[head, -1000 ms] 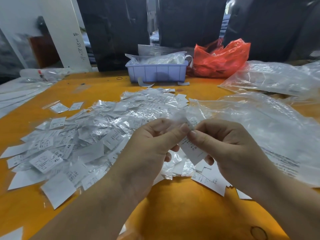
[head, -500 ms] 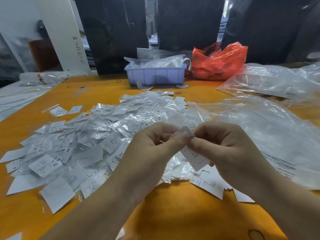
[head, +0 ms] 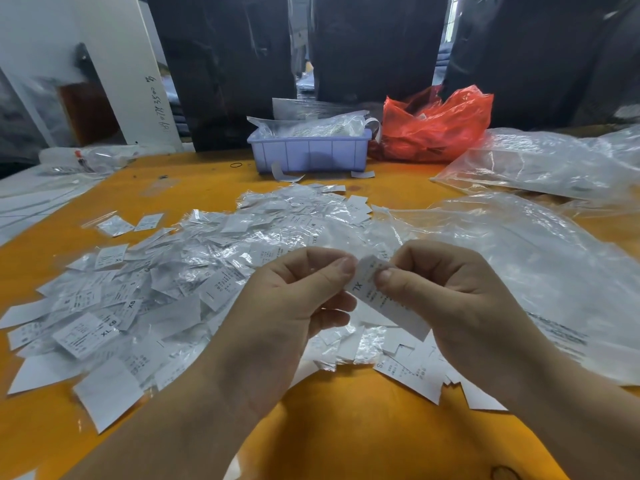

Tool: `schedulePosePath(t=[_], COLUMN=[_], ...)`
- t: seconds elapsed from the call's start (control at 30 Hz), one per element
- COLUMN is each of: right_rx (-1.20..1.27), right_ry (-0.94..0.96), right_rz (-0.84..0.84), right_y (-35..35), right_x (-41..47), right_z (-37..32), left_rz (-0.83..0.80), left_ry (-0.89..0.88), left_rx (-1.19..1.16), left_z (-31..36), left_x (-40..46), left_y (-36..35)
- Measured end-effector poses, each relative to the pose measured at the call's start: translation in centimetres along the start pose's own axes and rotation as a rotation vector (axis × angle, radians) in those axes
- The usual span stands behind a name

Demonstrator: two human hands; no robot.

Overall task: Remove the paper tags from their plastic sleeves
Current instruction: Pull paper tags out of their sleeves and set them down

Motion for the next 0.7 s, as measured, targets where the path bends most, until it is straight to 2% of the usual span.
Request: schedulePosePath(t=[0.17,0.43,0.7], right_rx=[-0.059,-0.053,0.084], right_ry=[-0.011,-0.044,-0.078], right_rz=[-0.002,-0.099,-0.050], right_y=[0.1,-0.1,0.5], right_x=[-0.1,0.0,0.1], right_z=[0.0,0.0,-0.2], left_rz=[0.017,-0.064,-0.046], left_ry=[-0.028,-0.106,-0.151], left_rx=[0.064,0.395,0.423], left_z=[0.1,1.6,1.5], left_x=[-0.1,-0.5,-0.5], left_y=[0.0,-0.4,-0.1])
Point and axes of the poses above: each hand's wrist, its own x-axis towards the middle knuckle, its own y-axis out of the back of the hand, z = x × y, the point moved 3 cm from there along x, towards the middle knuckle, and after that the axes turned 7 degrees about -z, right-handed, at the moved point
